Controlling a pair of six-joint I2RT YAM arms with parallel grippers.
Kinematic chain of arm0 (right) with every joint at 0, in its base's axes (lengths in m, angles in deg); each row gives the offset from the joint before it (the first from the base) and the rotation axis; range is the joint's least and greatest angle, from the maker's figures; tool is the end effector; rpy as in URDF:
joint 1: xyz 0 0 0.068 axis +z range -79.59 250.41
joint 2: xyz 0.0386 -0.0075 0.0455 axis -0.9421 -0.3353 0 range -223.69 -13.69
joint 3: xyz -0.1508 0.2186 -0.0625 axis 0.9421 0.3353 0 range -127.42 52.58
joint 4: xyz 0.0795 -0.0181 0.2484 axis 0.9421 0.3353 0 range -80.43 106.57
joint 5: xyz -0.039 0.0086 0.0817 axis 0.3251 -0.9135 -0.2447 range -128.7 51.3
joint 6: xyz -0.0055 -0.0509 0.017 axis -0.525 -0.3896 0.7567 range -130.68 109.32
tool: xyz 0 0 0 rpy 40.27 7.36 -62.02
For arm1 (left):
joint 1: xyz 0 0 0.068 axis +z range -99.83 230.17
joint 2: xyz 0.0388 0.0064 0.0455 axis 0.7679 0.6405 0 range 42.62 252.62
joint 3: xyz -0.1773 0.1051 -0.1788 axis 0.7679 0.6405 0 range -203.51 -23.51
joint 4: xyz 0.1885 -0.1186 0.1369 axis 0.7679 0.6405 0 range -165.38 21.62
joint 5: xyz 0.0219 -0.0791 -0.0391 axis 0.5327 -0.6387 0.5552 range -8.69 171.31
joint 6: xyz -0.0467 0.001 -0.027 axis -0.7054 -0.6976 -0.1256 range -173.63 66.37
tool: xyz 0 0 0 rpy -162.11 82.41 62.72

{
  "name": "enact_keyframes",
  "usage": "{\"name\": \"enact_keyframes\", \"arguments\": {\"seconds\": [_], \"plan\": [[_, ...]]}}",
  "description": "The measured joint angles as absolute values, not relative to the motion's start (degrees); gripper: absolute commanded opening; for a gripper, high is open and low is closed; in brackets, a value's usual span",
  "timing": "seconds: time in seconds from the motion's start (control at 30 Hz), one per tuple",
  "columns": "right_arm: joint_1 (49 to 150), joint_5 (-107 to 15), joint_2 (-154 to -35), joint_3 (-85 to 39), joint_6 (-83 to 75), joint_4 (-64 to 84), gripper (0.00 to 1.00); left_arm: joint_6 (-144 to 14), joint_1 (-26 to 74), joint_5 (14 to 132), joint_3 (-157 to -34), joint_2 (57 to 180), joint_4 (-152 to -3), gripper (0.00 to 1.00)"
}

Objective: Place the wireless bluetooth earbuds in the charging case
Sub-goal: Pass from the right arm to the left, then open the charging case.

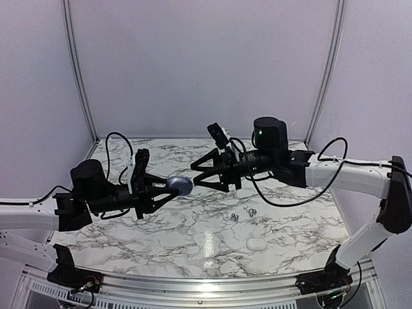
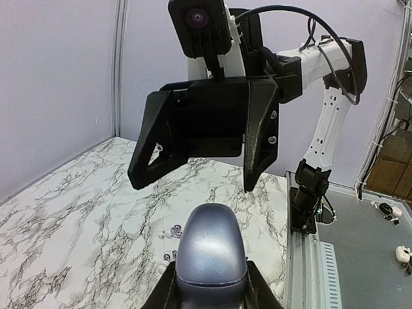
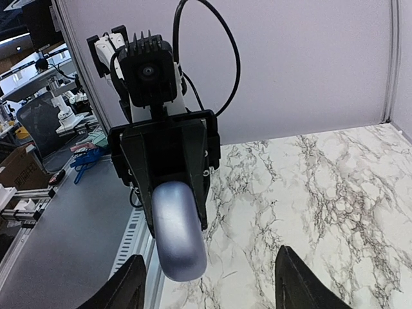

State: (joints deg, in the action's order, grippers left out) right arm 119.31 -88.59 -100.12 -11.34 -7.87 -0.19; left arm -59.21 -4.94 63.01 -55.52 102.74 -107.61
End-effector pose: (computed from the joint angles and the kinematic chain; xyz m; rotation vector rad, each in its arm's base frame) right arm 0.2078 0.2797 0.3172 -1.3358 1.4110 1.3969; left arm 0.1283 -0.2035 0.2877 0.9098 1.3197 -1.0770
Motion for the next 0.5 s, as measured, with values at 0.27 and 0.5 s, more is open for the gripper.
{"name": "enact_keyframes", "arguments": {"seconds": [0.27, 0.5], "plan": [[120.86, -88.04, -101.43, -13.48, -9.03, 1.95, 0.70, -58.97, -4.94, 63.38, -55.41, 102.74, -107.65, 0.06], [122.74, -86.64, -104.05, -16.02, -9.79, 4.05, 0.69, -58.95, -4.94, 63.31, -55.41, 102.80, -107.63, 0.05]]}}
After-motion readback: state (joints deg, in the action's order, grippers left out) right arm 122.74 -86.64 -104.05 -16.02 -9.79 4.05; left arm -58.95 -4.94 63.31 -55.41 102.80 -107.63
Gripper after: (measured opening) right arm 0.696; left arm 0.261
